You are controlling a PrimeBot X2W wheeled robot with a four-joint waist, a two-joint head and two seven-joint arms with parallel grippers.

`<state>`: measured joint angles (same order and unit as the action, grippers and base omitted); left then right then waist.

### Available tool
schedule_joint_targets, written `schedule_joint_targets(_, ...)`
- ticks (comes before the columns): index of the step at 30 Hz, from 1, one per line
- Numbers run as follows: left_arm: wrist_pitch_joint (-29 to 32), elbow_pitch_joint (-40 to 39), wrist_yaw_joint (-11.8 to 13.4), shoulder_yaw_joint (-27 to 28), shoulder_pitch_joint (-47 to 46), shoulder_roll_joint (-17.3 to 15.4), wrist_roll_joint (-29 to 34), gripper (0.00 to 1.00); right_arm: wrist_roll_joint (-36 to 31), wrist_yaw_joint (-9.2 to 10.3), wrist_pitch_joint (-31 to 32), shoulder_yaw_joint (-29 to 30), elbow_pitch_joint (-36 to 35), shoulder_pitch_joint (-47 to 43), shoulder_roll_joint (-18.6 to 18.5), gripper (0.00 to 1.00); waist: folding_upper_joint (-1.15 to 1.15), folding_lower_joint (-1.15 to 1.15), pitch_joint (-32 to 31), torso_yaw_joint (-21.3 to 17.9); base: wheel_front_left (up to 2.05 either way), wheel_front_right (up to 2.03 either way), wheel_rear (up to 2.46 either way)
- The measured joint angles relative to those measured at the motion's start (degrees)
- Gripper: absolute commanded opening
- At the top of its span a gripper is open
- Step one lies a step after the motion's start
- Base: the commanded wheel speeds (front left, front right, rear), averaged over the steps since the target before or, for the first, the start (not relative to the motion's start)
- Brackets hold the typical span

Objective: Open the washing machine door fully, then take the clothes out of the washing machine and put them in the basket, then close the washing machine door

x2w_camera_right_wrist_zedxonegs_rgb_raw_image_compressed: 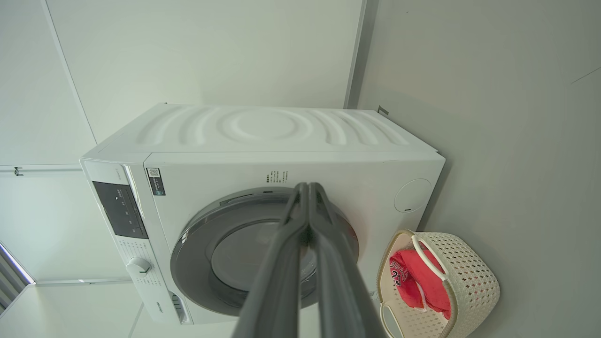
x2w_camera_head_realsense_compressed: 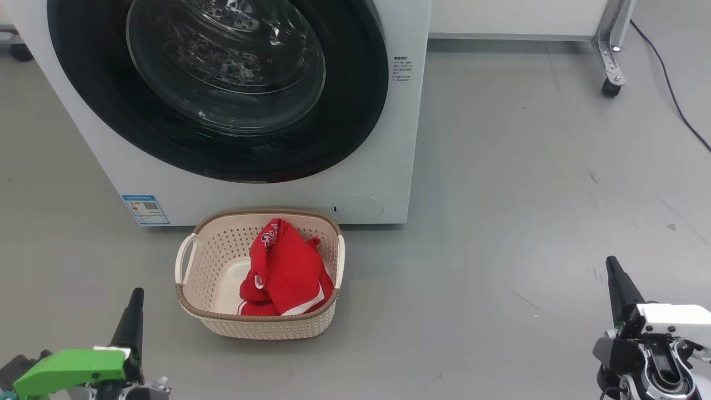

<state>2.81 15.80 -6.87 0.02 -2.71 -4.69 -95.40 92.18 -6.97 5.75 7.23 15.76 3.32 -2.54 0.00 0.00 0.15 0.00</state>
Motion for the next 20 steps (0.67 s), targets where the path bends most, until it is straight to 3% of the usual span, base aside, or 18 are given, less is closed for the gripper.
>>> schedule_joint_targets(20,0.15,0.07,-0.01,0.09,-0.03,0.00,0.01,0.00,0.00,0.00,0.00,0.02,0.00,0.00,0.00,0.00,0.00,0.00,0.00,0.00,0.00,0.00,0.00)
